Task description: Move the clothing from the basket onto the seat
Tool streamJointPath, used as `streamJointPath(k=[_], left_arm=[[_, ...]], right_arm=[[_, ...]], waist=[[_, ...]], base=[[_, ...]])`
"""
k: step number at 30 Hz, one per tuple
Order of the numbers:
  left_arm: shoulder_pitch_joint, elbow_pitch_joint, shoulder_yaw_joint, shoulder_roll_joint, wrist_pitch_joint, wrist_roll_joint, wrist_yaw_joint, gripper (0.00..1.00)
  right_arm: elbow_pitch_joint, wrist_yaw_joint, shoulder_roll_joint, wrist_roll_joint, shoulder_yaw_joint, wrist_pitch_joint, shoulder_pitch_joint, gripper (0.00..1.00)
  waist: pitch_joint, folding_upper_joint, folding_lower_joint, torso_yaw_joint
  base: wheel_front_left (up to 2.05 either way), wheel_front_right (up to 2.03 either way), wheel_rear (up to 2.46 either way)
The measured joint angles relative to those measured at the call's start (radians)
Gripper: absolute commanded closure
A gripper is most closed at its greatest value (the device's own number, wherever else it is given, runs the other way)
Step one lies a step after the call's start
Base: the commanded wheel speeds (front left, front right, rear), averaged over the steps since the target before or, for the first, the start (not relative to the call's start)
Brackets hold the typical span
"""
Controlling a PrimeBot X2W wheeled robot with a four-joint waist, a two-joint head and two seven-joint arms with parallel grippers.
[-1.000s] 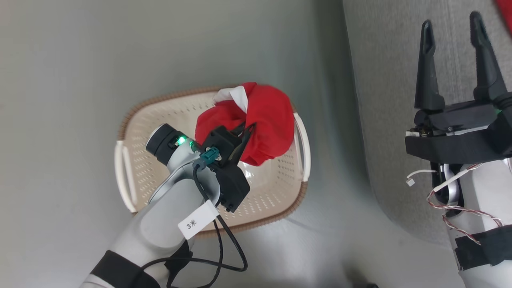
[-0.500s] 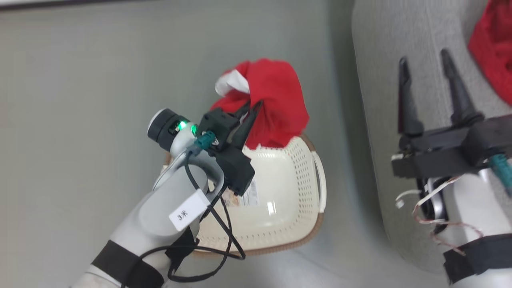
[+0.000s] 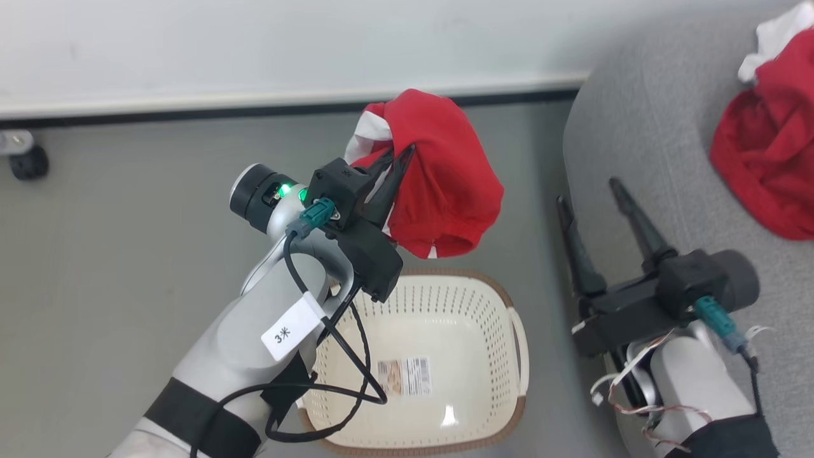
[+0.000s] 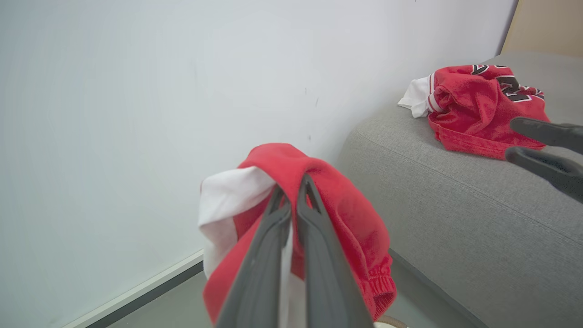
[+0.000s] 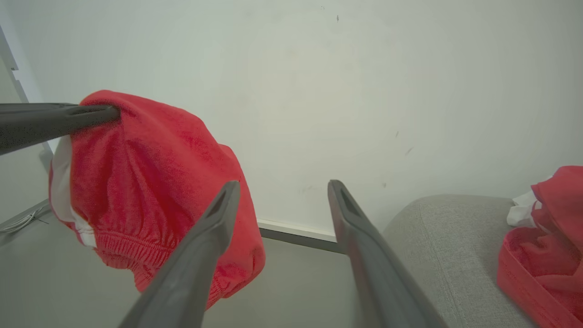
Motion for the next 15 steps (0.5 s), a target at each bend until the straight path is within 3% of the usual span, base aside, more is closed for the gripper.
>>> streamJointPath(k=[15], left_arm=[[0.086, -0.036, -0.088, 0.000, 0.000, -0.037, -0.010, 1.00]], right_arm=[[0.143, 0.051, 0.017, 0.003, 0.073, 0.000, 0.064, 0.00]], waist=[[-0.211, 0.0000, 0.0001, 0.038]], base=[[0.00, 0.00, 0.00]])
